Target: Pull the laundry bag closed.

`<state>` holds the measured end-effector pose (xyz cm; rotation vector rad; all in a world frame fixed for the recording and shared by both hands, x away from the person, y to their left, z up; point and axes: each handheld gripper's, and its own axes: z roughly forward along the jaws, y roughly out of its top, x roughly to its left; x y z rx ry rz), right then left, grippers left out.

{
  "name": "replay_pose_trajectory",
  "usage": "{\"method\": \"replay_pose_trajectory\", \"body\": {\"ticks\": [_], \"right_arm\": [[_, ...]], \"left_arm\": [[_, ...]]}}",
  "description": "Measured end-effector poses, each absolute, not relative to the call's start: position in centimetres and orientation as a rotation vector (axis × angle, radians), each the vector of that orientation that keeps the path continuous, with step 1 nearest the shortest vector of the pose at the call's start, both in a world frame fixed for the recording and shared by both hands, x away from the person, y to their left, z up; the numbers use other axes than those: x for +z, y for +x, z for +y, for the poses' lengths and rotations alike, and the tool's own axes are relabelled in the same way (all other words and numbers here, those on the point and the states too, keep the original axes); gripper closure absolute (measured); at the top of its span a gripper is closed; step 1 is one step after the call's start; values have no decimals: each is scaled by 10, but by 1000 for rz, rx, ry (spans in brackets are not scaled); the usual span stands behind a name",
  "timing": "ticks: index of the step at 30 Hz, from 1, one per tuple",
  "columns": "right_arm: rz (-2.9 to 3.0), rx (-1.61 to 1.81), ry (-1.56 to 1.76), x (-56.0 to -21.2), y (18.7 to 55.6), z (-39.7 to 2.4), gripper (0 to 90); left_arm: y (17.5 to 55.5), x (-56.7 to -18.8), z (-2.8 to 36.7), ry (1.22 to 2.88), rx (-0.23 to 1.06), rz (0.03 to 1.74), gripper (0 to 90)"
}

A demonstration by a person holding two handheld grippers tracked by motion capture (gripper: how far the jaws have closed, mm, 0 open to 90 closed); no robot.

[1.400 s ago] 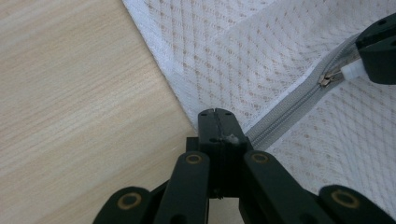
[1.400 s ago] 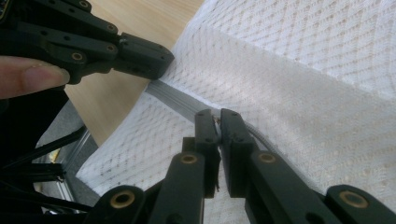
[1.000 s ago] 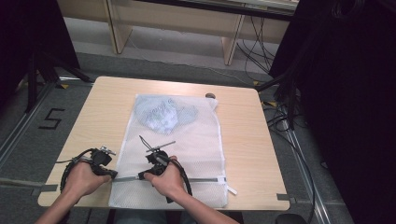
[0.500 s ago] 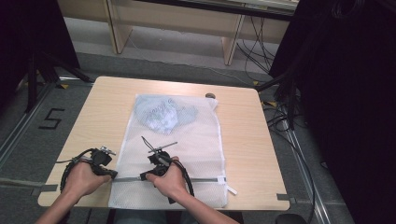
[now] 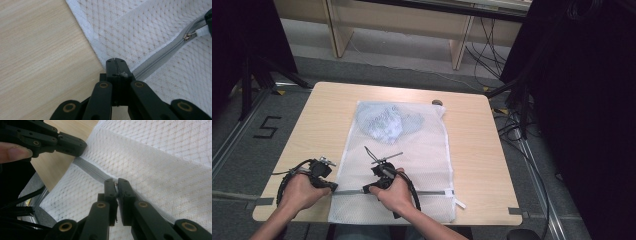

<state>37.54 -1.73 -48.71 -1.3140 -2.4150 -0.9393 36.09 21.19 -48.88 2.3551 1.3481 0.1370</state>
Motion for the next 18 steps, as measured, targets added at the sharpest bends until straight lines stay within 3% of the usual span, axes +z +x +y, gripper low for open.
{"method": "replay_pose_trajectory", "body": {"ticks": [18], "right_arm": [[-2442,-949,-1298,-486,375,-22,870]], "left_arm": [[362,-489,213,2363,136,1328,900]]}}
